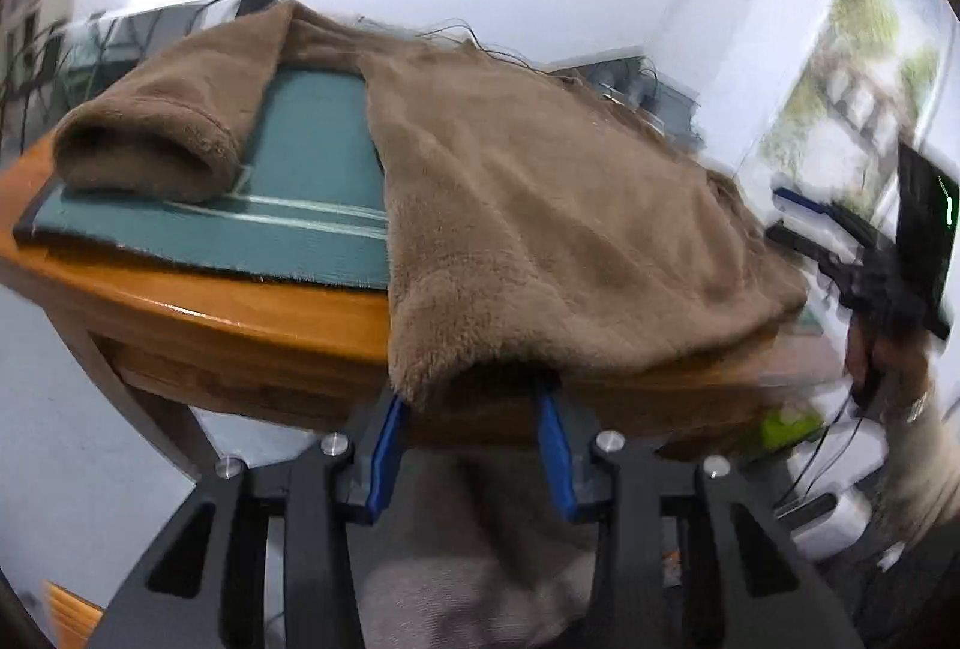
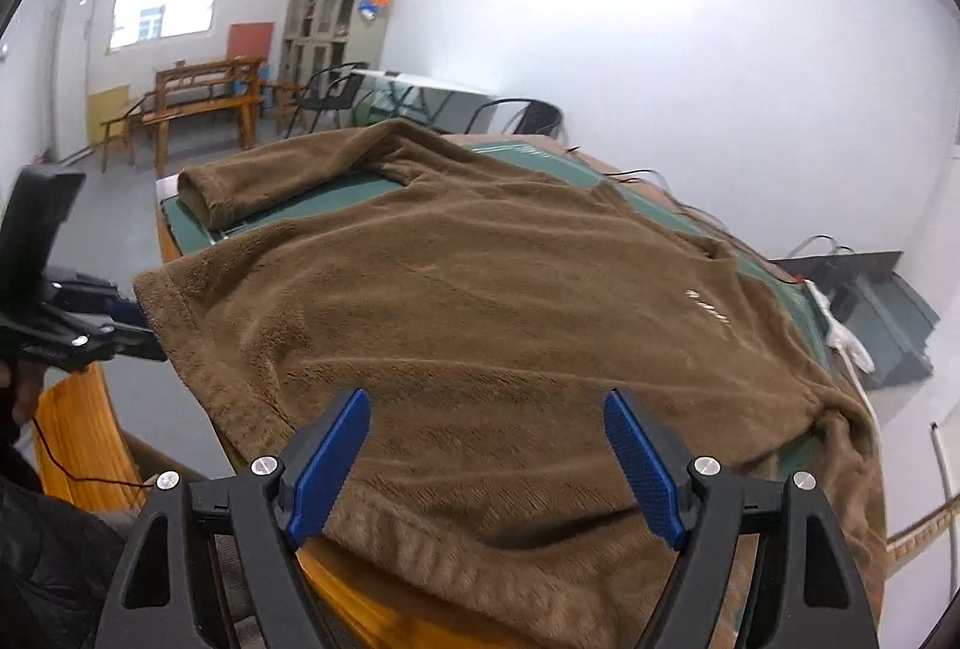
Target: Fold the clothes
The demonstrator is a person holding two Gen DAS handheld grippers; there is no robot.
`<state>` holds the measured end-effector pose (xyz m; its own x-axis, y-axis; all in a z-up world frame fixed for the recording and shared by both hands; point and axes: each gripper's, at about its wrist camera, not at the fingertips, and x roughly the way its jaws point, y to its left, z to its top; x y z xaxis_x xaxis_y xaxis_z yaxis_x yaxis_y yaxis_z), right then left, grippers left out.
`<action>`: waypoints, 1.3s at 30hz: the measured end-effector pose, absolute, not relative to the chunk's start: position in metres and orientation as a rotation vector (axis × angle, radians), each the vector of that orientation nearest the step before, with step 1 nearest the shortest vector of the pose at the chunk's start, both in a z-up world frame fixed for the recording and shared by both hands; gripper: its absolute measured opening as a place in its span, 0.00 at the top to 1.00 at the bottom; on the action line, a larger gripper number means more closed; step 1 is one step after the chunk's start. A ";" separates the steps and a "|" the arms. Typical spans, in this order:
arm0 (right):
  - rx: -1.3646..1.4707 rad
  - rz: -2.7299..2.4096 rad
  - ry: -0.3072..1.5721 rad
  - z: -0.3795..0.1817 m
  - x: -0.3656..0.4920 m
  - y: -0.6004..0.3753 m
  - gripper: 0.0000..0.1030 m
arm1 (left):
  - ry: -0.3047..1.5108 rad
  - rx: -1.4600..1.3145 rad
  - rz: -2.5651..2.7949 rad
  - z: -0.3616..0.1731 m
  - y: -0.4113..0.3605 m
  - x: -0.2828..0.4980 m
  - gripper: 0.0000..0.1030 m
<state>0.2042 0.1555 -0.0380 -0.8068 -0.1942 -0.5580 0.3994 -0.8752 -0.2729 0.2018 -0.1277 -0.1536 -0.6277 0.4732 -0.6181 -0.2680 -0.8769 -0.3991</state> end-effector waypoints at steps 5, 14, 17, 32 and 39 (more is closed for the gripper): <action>0.680 -2.779 0.575 -0.039 0.231 0.173 0.20 | -0.387 -0.973 2.549 -0.142 -0.135 0.211 0.70; 0.726 -2.804 0.513 -0.058 0.244 0.184 0.20 | -0.357 -0.885 2.599 -0.123 -0.120 0.196 0.70; 0.700 -2.807 0.602 -0.070 0.257 0.177 0.20 | -0.341 -0.860 2.616 -0.119 -0.113 0.193 0.70; 0.712 -2.916 1.032 -0.092 0.247 0.175 0.20 | -0.426 -0.685 2.750 -0.068 -0.129 0.185 0.70; 0.885 -3.118 0.851 -0.078 0.222 0.240 0.20 | -0.381 -0.709 2.759 -0.069 -0.121 0.181 0.70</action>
